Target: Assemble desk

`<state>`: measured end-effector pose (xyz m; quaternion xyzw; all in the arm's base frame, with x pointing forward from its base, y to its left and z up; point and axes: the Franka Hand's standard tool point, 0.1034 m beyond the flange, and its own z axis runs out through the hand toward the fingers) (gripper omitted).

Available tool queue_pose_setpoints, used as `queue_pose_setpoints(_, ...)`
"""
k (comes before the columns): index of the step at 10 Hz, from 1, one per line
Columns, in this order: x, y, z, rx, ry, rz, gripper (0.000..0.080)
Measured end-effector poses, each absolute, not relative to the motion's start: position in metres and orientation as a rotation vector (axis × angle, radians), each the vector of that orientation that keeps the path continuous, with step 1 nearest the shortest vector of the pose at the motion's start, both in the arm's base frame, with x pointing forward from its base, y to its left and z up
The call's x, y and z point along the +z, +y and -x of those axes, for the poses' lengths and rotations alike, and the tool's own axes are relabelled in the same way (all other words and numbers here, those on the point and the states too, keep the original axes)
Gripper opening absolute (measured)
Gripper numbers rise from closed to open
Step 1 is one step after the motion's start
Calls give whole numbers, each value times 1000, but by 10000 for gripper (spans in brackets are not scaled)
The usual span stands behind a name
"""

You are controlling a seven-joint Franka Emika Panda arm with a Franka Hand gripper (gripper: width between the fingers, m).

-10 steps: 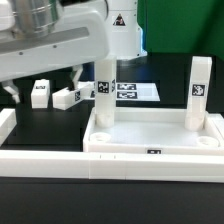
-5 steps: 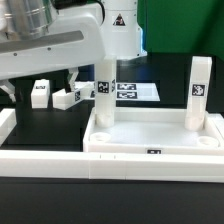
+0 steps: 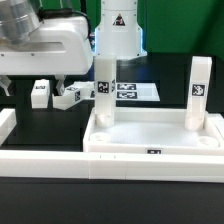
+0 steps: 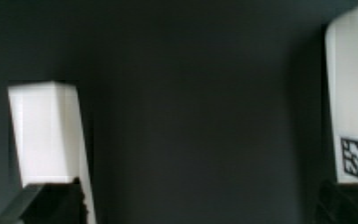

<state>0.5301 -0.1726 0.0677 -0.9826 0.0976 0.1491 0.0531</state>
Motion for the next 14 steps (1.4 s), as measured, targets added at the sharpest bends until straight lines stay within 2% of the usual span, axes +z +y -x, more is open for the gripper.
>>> queue_pose_setpoints(1,63,-174,-527,435,291,3002,649)
queue_pose_setpoints(3,62,-161,-536,391,208,3049,649)
queue_pose_setpoints(6,61,-162,-535,394,212,3048,649)
queue_pose_setpoints(8,53,-166,-514,446,391,3004,649)
queue_pose_setpoints(10,53,-171,-494,557,495,2952,649)
queue_pose_setpoints(14,52,-170,-494,560,492,2952,649)
